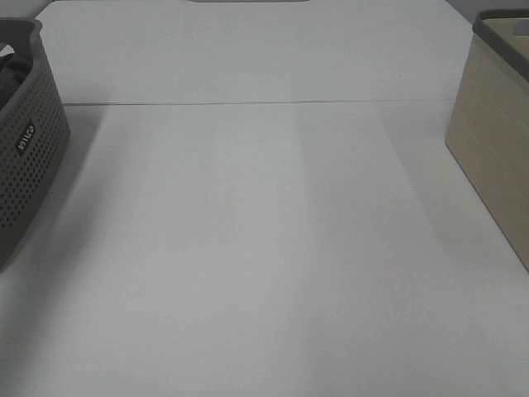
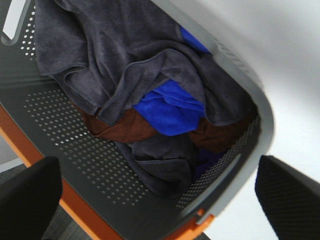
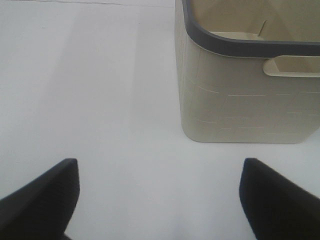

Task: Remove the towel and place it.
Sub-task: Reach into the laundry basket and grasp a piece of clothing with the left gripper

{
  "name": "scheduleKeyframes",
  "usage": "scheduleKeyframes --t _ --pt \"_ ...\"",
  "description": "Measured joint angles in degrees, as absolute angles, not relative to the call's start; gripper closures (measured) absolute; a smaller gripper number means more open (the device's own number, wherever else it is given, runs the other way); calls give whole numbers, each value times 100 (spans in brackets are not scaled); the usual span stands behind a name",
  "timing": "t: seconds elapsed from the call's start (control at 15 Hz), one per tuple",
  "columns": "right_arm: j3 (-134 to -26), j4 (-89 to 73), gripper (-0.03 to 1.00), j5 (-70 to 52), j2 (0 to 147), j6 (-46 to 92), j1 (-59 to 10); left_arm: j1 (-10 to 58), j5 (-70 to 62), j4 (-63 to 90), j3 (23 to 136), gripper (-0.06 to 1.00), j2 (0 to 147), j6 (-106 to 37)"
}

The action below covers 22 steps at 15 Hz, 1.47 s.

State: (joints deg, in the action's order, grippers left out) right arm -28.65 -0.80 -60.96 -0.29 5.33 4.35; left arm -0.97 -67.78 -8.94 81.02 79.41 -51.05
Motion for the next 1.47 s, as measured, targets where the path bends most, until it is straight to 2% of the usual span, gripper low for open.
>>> scheduleKeyframes --t 0.2,0.47,0.73,1.07,1.47 --pt "-2865 -80 12 -6096 -29 533 435 -241 -6847 -1106 8623 -5 8743 -5369" --pt "-2865 -80 12 -6096 -29 533 435 -894 -6434 -1558 8692 -5 9969 -5993" --pt "-2865 -80 12 -6096 -29 533 435 -922 -6050 -1908 8869 -5 10835 -6325" --pt "-2865 -80 12 -6096 -29 533 435 -922 -5982 -1977 9740 -5 11757 -6354" --pt "-2865 -80 12 -6096 -29 533 435 -922 -5982 -1868 9780 -5 12193 -6595"
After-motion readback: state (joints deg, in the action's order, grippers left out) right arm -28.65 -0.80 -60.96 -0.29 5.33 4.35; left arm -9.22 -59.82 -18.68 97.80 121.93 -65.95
